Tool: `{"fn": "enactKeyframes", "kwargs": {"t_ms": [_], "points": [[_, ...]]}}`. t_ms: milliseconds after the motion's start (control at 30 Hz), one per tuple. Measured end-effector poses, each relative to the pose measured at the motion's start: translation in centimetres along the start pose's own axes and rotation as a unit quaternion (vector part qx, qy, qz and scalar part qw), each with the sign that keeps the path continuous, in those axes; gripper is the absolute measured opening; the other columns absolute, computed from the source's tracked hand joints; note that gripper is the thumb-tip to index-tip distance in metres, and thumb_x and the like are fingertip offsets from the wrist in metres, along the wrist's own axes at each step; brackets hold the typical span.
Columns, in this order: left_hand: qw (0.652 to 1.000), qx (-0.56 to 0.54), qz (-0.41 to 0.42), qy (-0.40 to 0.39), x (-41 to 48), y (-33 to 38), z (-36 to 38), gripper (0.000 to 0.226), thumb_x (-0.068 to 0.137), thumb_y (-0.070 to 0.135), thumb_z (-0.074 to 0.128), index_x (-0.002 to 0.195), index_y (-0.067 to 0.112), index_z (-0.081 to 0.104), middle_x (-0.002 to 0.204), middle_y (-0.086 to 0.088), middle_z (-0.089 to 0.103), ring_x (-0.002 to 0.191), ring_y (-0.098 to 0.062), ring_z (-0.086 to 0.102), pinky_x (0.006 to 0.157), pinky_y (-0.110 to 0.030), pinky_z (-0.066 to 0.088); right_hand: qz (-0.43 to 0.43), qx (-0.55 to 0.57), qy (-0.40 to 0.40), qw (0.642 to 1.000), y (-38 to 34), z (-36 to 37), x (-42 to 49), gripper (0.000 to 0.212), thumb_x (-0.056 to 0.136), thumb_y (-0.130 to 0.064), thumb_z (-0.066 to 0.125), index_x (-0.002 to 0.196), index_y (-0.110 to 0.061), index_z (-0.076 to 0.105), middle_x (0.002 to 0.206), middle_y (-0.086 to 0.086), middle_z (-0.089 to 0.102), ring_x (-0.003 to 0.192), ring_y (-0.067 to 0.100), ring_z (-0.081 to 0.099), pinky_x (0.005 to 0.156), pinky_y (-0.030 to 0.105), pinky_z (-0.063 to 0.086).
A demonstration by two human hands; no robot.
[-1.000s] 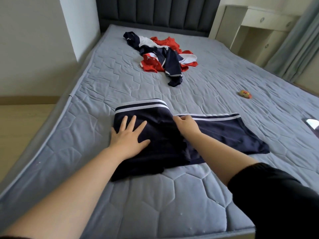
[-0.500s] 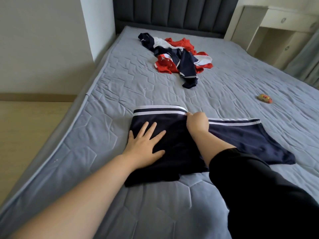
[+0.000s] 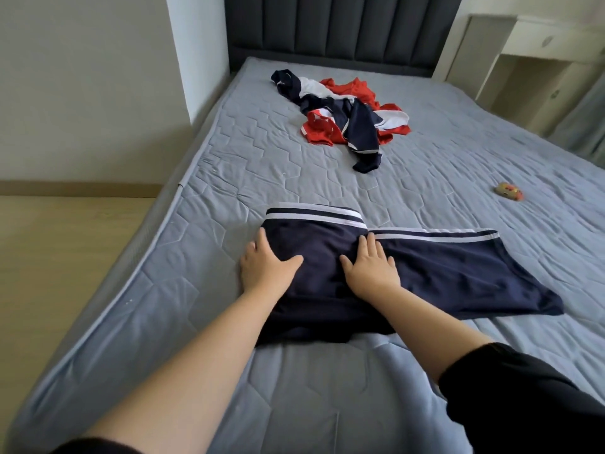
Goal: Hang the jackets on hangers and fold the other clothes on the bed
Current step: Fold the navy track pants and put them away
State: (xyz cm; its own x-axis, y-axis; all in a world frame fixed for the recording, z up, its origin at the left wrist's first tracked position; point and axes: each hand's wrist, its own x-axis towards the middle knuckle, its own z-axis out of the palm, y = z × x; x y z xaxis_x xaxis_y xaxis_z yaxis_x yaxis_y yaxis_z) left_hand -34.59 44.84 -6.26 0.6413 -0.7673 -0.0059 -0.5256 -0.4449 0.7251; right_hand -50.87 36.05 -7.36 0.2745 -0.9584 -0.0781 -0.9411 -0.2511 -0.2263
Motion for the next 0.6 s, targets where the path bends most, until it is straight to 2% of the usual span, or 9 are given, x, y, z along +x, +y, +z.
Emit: {"fn": "enactKeyframes", "kwargs": {"t_ms": [67,133,167,233,333,400,467,533,600], "points": [[0.984,-0.137,-0.104,-0.043,0.4,0.5,-0.8,0.09,0.076,0.039,0.075,0.147,0.01,0.027,0.146,-0.012,0.04,0.132,-0.029,0.041,0.105,-0.037,0.036,0.016,0.014,-0.008,1.0,0.3,0.0,-0.6,0.071,0.1,-0.051,0.027,0.153,-0.011,0.002,0.161,0.004,-0.006,0.148,0.019,0.001,0.119,0.043,0.008],[0.933,-0.279,-0.185,-0.132,0.6,0.3,-1.4,0.078,0.075,0.034,0.078,0.137,0.007,0.04,0.137,-0.01,0.05,0.122,-0.027,0.05,0.096,-0.035,0.042,0.02,0.027,-0.009,0.999,0.5,0.3,-1.0,0.071,0.1,-0.05,0.027,0.153,-0.011,0.002,0.161,0.005,-0.004,0.148,0.02,0.002,0.119,0.043,0.009],[0.913,-0.306,-0.202,-0.176,0.4,0.1,-1.8,0.072,0.074,0.033,0.079,0.133,0.007,0.046,0.133,-0.008,0.054,0.117,-0.025,0.053,0.091,-0.034,0.043,0.018,0.03,-0.006,0.999,0.4,0.5,-1.2,0.071,0.1,-0.05,0.027,0.153,-0.011,0.003,0.161,0.006,-0.003,0.148,0.02,0.003,0.119,0.042,0.009],[0.906,-0.305,-0.204,-0.211,-0.1,-0.3,-2.3,0.056,0.075,0.029,0.078,0.122,0.008,0.055,0.122,-0.006,0.06,0.105,-0.024,0.056,0.084,-0.031,0.043,0.012,0.034,-0.005,0.999,0.1,0.7,-1.5,0.071,0.1,-0.05,0.028,0.153,-0.01,0.003,0.161,0.007,-0.001,0.148,0.022,0.004,0.119,0.041,0.01],[0.913,-0.319,-0.179,-0.178,-0.5,0.1,-3.7,0.043,0.073,0.023,0.078,0.111,0.009,0.062,0.11,-0.007,0.065,0.098,-0.026,0.061,0.084,-0.032,0.047,0.006,0.071,-0.017,0.997,-1.0,0.7,-1.7,0.069,0.101,-0.048,0.028,0.153,-0.009,0.004,0.161,0.009,0.0,0.148,0.023,0.004,0.119,0.04,0.011],[0.916,-0.334,-0.154,-0.161,-0.3,0.5,-5.4,0.037,0.073,0.021,0.077,0.106,0.007,0.065,0.102,-0.009,0.067,0.092,-0.025,0.064,0.076,-0.03,0.049,0.001,0.11,-0.023,0.994,-2.5,0.7,-1.8,0.067,0.101,-0.046,0.028,0.153,-0.008,0.006,0.161,0.01,0.002,0.148,0.024,0.006,0.118,0.04,0.012],[0.918,-0.338,-0.141,-0.153,0.0,0.6,-7.7,0.033,0.074,0.022,0.076,0.104,0.011,0.065,0.098,-0.007,0.068,0.089,-0.024,0.064,0.07,-0.028,0.048,0.0,0.149,-0.037,0.988,-4.8,0.7,-2.0,0.066,0.102,-0.044,0.028,0.153,-0.008,0.008,0.161,0.01,0.004,0.148,0.023,0.006,0.118,0.041,0.012],[0.917,-0.343,-0.137,-0.152,0.9,-0.1,-10.0,0.028,0.075,0.025,0.074,0.1,0.014,0.067,0.097,-0.005,0.069,0.089,-0.023,0.064,0.074,-0.029,0.049,0.004,0.191,-0.056,0.98,-7.7,1.1,-2.1,0.064,0.102,-0.044,0.027,0.153,-0.009,0.008,0.161,0.009,0.004,0.148,0.022,0.006,0.118,0.043,0.011],[0.904,-0.373,-0.133,-0.163,1.4,-0.9,-12.2,0.014,0.08,0.025,0.07,0.087,0.013,0.069,0.085,-0.006,0.071,0.078,-0.02,0.066,0.07,-0.025,0.05,0.003,0.244,-0.071,0.967,-11.3,1.1,-2.5,0.063,0.102,-0.043,0.026,0.153,-0.009,0.01,0.161,0.008,0.006,0.147,0.023,0.009,0.117,0.045,0.011]]}}
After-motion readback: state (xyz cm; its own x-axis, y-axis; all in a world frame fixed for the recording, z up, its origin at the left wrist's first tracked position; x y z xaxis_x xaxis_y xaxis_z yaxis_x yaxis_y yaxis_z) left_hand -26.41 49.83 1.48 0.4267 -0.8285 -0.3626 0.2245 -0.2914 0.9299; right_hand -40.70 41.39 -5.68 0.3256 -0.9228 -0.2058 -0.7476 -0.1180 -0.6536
